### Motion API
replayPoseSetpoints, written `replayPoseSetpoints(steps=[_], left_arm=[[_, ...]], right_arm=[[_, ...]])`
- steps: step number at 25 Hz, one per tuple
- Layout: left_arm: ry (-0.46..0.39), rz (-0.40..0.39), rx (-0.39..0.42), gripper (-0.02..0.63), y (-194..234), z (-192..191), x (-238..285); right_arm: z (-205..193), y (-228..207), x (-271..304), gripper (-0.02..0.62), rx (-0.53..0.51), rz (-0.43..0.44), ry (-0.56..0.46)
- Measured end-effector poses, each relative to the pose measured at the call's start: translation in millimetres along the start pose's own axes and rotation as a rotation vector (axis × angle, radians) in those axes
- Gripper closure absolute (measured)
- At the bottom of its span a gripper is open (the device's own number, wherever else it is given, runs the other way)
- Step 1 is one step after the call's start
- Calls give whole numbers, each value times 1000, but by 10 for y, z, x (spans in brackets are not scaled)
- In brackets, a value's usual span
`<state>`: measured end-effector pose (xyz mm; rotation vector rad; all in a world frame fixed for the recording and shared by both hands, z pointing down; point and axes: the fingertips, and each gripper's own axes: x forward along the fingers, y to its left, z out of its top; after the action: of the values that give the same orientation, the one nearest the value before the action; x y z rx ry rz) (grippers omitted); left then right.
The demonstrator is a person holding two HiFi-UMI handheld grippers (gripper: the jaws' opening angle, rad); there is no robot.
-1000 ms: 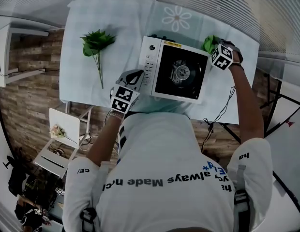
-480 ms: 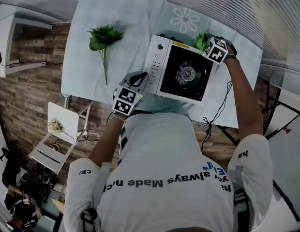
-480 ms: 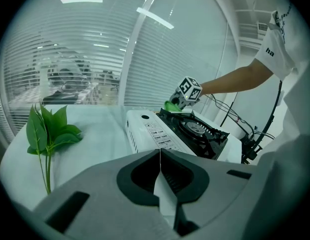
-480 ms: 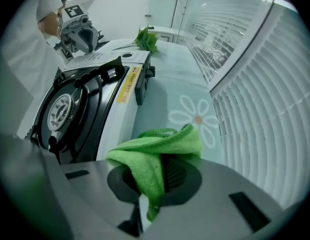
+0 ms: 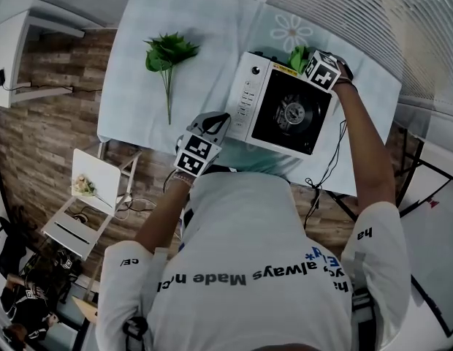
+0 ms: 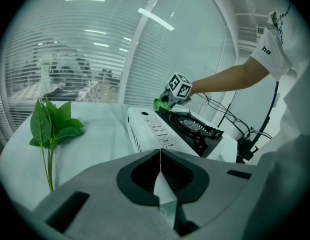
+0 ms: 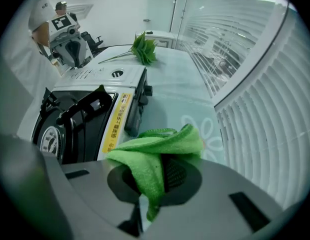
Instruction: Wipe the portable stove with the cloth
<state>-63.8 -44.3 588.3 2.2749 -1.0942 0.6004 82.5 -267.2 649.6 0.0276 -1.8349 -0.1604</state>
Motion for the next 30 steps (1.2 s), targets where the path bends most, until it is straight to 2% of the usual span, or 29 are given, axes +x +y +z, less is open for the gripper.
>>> replayPoseSetpoints(steps=[4,7,10,13,16,20,24,30], left_arm=[[-1,-19,-2,592,-29,-38,-10],[-8,-40,-8,592,-78,-51,-27],[-19,-52,-18,592,-80,-64,-58],[-23,-59,-31,592,-71,-113,-76],[-27,-70,-33,592,-125,-144,-96],[-33,-77,-32,592,-181,-144,-102],[-37,-68,-41,592,-199,-178,-97],[-52,-56,-49,592,-176,-197,-84]], right_arm=[[144,-18,37,572,-35,-16,34],[199,-144,-31,572,-66,-94,68],[550,-351,-203,572,-53,-202,-13],[1049,-383,-260,572,-76,-238,-106],[1459,-278,-182,572,-118,-218,-148],[1826,-81,-4,572,-184,-166,-144],[1942,99,198,572,-232,-99,-90],[1964,334,337,572,-217,25,-8]])
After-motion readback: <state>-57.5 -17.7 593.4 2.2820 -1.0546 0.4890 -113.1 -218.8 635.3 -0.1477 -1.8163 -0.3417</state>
